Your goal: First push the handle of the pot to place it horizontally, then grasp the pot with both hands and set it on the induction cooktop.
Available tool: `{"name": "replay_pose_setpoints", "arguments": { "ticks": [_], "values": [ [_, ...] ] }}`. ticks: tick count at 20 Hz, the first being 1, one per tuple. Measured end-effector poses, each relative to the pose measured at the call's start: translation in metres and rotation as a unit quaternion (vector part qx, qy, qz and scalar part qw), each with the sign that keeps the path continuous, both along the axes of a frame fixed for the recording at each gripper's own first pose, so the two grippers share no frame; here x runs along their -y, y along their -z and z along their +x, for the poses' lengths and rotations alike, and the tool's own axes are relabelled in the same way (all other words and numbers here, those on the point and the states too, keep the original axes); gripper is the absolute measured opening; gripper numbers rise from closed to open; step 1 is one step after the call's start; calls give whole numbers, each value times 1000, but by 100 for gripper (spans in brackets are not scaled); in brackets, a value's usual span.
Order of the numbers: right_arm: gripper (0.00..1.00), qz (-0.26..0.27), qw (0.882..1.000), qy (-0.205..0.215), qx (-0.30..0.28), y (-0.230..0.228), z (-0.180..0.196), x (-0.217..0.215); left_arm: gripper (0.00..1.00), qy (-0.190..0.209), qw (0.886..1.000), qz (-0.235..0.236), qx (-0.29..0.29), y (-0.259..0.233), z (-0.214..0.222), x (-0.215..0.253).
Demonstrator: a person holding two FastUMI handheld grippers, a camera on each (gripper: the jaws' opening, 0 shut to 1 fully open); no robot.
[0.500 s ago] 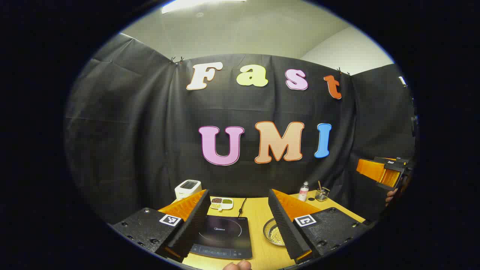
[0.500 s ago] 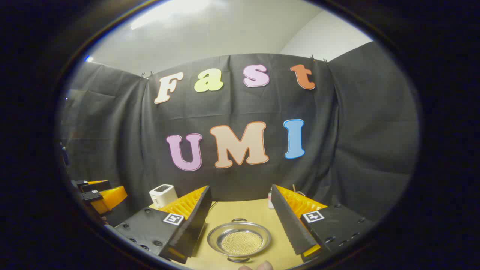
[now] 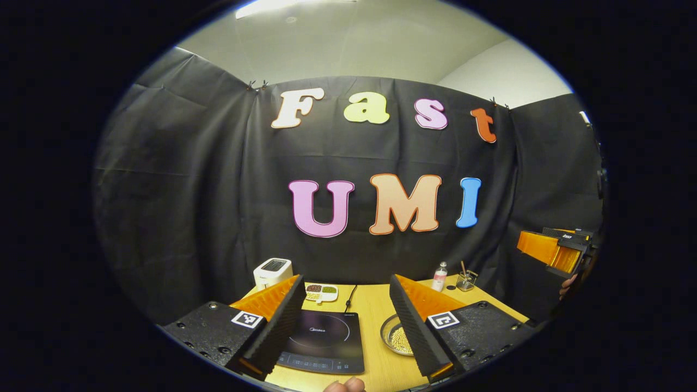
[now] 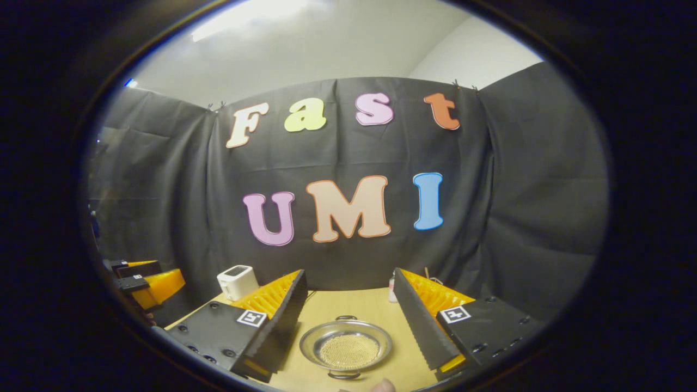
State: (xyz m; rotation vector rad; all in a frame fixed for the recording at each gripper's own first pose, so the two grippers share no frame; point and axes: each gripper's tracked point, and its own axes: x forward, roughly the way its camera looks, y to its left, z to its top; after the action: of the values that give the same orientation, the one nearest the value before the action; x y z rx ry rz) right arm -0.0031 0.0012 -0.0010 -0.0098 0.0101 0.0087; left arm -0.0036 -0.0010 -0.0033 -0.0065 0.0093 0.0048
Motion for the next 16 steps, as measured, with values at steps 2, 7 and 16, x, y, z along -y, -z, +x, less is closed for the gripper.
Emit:
{"name": "replay_pose_setpoints", "arguments": {
  "ticks": [2,7,16],
  "values": [
    [99,0,1000,0,0,0,0,-2,94,0,1000,1,1,0,0,-2],
    [92,-5,1000,-7,-8,5,2,-13,90,-1,1000,4,4,-1,-1,-8],
    [25,-9,998,-22,-56,44,13,-45,94,2,1000,5,4,3,8,-30]
  ]
}}
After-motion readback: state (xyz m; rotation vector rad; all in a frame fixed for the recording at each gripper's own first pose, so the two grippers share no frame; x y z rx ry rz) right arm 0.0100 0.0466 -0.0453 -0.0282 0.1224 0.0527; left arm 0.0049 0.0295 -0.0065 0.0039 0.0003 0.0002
